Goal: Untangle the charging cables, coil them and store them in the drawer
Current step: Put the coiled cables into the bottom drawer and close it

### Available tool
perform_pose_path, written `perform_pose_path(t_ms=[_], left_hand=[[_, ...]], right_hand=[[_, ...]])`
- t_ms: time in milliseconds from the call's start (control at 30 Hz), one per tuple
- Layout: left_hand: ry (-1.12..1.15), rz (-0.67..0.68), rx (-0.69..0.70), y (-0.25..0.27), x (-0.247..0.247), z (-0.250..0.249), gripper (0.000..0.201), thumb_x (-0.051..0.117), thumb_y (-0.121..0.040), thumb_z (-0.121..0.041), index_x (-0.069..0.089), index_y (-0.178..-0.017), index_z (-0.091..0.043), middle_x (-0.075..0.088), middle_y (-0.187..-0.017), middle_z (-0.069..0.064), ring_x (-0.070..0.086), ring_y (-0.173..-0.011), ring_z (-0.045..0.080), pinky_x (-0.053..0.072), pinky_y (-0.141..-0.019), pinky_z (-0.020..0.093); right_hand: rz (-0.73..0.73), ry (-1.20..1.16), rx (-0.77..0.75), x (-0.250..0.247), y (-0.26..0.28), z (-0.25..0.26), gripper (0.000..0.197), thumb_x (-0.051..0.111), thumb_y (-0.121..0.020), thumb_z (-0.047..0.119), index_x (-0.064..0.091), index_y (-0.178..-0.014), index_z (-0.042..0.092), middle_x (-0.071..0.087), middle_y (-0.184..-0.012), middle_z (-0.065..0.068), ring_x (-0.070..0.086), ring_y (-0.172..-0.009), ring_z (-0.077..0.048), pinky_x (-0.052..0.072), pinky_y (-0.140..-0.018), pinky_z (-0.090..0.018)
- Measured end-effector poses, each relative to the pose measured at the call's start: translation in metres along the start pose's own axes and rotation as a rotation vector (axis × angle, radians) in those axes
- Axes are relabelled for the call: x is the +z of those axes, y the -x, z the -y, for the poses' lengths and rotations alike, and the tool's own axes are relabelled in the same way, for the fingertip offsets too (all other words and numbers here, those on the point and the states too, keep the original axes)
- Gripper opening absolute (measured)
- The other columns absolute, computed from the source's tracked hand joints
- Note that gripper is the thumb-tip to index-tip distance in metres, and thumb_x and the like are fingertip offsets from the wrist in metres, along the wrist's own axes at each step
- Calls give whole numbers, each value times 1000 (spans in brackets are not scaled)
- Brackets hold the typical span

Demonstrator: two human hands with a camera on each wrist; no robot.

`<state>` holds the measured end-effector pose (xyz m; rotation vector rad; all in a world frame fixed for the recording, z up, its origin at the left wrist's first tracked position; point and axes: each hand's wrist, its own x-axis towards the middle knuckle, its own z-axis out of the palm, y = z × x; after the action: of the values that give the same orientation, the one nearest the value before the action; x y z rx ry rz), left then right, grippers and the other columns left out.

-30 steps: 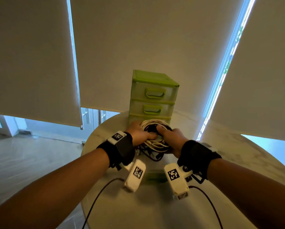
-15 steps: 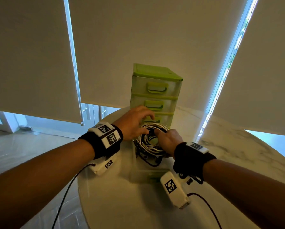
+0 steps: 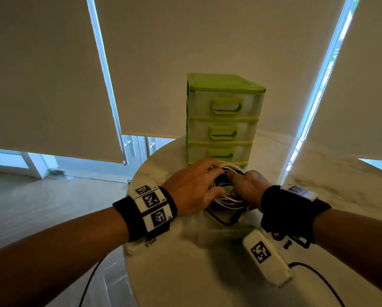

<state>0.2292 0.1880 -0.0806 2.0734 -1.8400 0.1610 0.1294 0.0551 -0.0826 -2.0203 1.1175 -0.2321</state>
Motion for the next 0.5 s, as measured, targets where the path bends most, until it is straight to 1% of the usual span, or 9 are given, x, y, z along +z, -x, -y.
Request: perform_pose_path(t_ms=[67,133,167,233,267,333,400,433,500], left_hand=[[27,49,-43,-6,0,-1,54,45,-98,-42,36,-147,-20,34,-148,-3,37,-131,14,37,-105,30],[45,105,-68,-10,2,0,56,43,-99,-44,30,-150,-24,31,-151,-4,32,-135,14,31,-109,28],[65,127,-83,-12,2,-1,56,43,-98,-45,31,-150,-26,32,-148,-4,32,-134,15,31,-110,30],[134,162,-133,-17,-1,-1,56,49,-95,-48,37,-147,-29,33,-134,-1,36,-126,18,35,-107,37],[166,179,-162,-21,-4,-2,56,54,-92,-48,41,-144,-30,32,-126,0,37,-120,18,37,-105,36],[170,199,-180,-29,-10,-3,57,66,-85,-44,48,-137,-29,30,-117,2,38,-111,17,38,-99,31],[129,216,-173,-36,-14,-3,58,75,-80,-37,50,-130,-23,31,-120,2,41,-109,18,41,-96,32],[110,225,-170,-38,-15,-4,58,77,-78,-34,49,-127,-20,32,-124,2,43,-109,19,43,-94,33],[93,262,-162,-43,-15,-2,59,78,-77,-32,46,-125,-17,38,-127,2,46,-110,20,45,-90,32]], right_hand=[[20,-24,-5,-1,1,2,42,46,-92,43,63,-108,8,64,-109,-18,62,-98,-33,54,-89,-45],[41,-28,-6,-4,2,5,37,46,-92,40,63,-104,9,64,-108,-17,63,-98,-33,54,-90,-46],[55,-30,-6,-4,3,6,33,46,-93,39,62,-97,10,64,-105,-16,63,-97,-32,54,-90,-46],[73,-43,-1,-6,4,8,28,47,-93,36,57,-80,14,63,-95,-14,63,-93,-31,54,-89,-46],[80,-53,4,-7,5,9,28,47,-94,35,56,-78,15,62,-92,-13,64,-93,-31,54,-89,-45],[94,-57,16,-8,5,10,29,46,-96,36,57,-87,10,64,-99,-14,64,-96,-30,53,-92,-46],[107,-50,24,-8,5,10,31,45,-96,37,57,-99,8,64,-107,-16,63,-100,-31,52,-94,-46],[115,-46,24,-7,5,10,33,45,-96,37,58,-103,7,64,-109,-17,63,-101,-31,51,-95,-47],[130,-32,29,-9,6,10,36,45,-96,37,58,-109,6,63,-113,-18,63,-104,-32,51,-96,-47]])
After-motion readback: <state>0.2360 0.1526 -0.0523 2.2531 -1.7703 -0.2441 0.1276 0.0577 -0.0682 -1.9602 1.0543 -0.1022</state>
